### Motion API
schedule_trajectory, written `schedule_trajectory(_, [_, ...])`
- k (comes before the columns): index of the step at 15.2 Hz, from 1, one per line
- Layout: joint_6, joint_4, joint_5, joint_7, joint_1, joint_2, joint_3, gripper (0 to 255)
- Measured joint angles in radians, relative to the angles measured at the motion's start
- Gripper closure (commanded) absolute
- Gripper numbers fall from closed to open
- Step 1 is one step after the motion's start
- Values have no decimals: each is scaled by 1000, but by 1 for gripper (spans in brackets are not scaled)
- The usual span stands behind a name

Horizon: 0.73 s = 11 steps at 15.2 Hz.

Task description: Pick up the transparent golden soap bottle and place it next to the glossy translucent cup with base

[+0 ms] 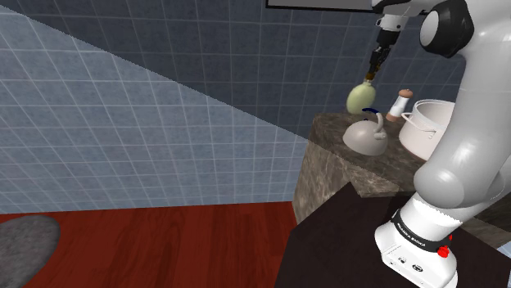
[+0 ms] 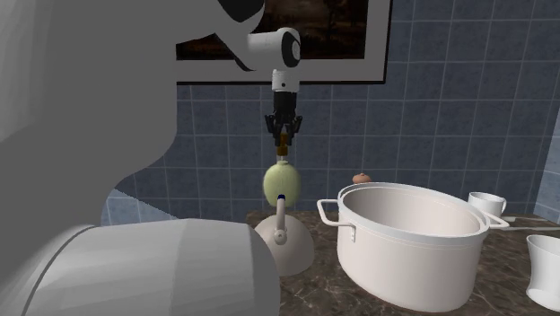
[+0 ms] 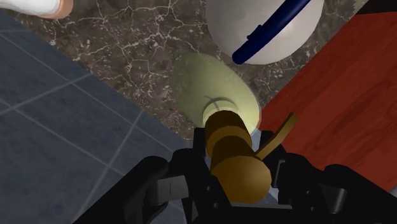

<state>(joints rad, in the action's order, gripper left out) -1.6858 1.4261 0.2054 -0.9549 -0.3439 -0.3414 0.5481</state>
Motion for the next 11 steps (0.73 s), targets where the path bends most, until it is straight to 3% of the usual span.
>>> schedule_trajectory(11, [166, -195, 13, 5, -32, -30, 3, 255])
